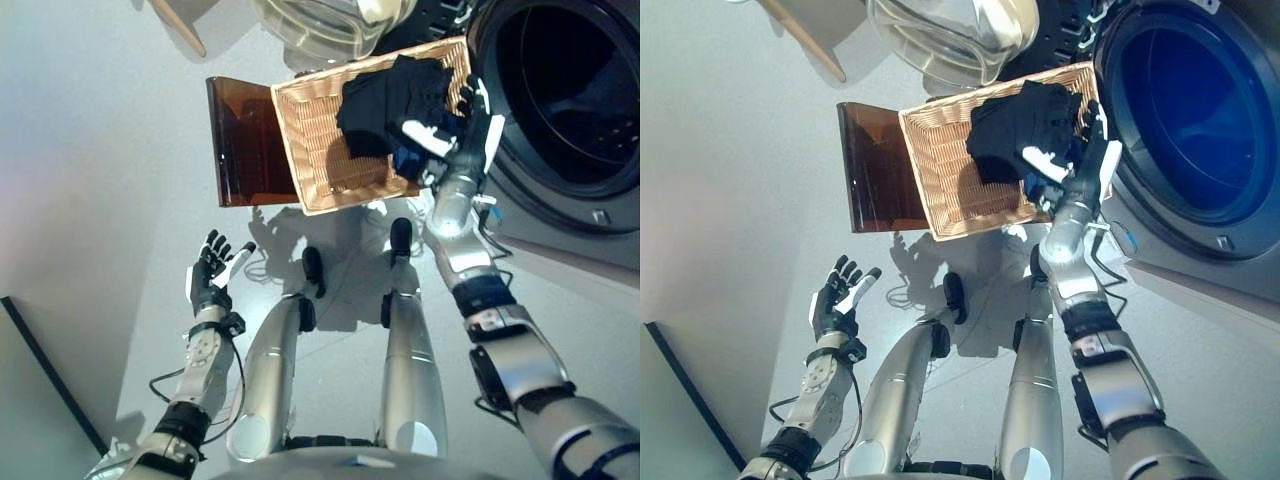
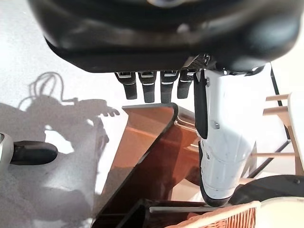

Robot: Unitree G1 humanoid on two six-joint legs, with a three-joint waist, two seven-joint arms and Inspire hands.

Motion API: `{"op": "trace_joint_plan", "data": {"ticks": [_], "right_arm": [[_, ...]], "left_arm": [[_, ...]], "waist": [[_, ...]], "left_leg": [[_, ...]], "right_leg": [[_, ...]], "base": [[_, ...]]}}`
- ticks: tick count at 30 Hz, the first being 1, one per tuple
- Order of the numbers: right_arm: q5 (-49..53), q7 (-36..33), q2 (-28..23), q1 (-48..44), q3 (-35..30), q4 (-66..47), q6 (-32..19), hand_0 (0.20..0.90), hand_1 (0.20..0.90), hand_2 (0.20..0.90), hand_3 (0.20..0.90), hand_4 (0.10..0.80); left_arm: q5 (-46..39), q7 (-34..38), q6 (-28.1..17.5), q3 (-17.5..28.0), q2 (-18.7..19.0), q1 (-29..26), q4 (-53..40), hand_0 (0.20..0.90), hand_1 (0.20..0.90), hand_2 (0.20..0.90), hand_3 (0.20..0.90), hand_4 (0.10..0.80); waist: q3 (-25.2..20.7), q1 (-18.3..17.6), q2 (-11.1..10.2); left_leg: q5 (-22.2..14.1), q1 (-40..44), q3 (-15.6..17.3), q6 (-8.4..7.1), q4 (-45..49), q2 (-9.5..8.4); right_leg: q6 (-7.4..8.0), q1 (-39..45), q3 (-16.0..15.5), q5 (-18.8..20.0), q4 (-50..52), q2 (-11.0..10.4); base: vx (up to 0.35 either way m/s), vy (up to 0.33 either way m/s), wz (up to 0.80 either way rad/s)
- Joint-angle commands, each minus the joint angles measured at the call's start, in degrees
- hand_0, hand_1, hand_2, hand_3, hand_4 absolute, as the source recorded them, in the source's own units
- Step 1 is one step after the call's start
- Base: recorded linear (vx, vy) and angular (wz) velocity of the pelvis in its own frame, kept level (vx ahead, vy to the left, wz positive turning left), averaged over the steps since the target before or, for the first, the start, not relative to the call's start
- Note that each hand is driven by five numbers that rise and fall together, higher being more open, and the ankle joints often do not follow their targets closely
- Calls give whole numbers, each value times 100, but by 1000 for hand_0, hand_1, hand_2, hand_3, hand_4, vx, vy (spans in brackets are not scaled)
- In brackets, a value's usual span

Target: Pick up the clothes and place them into the washing machine

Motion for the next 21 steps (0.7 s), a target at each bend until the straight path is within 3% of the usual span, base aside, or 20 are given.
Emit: {"op": "trace_joint_plan", "data": {"ticks": [1, 2, 3, 6, 9, 14, 21], "right_arm": [[-1517, -229, -760, -193, -88, -613, -14, 900, 900, 900, 900, 800], [-2521, -297, -1194, -186, 56, -530, 357, 900, 900, 900, 900, 800], [-2526, -298, -1196, -187, 58, -530, 359, 900, 900, 900, 900, 800], [-4256, -197, -2081, -424, 644, -146, 963, 900, 900, 900, 900, 800], [-5215, 97, -2492, -737, 1148, 98, 1314, 900, 900, 900, 900, 800], [-5863, 444, -2640, -1128, 1593, 233, 1481, 900, 900, 900, 900, 800], [-5975, 648, -2483, -1853, 2055, 454, 1539, 900, 900, 900, 900, 800]], "left_arm": [[282, -38, -433, 412, 183, 520, -324, 900, 900, 900, 900, 800], [308, -146, -452, 415, 213, 564, -266, 900, 900, 900, 900, 800], [307, -148, -454, 414, 208, 564, -264, 900, 900, 900, 900, 800], [402, -371, -473, 413, 326, 640, -175, 900, 900, 900, 900, 800], [442, -512, -420, 395, 348, 637, -92, 900, 900, 900, 900, 800], [440, -572, -349, 381, 329, 625, -103, 900, 900, 900, 900, 800], [426, -516, -335, 380, 282, 516, -64, 900, 900, 900, 900, 800]], "waist": [[-271, 85, 57], [-317, 107, 61], [-318, 103, 67], [-396, 163, 66], [-436, 184, 71], [-419, 209, 64], [-384, 272, 46]], "left_leg": [[526, 314, -198, -296, -1066, -189], [523, 327, -226, -296, -1086, -202], [522, 326, -229, -296, -1086, -202], [516, 337, -263, -303, -1097, -227], [519, 304, -296, -308, -1090, -237], [531, 294, -317, -314, -1072, -226], [572, 285, -322, -329, -1086, -229]], "right_leg": [[-170, 223, -384, -865, 756, 181], [-161, 219, -388, -869, 763, 174], [-161, 219, -391, -870, 763, 173], [-146, 234, -411, -879, 760, 164], [-139, 203, -411, -878, 781, 159], [-150, 185, -413, -880, 807, 154], [-162, 191, -413, -865, 804, 156]], "base": [[38, 8, 6], [26, 11, 4], [31, 13, 3], [15, 6, 3], [9, 3, 3], [0, 0, 0], [0, 0, 0]]}}
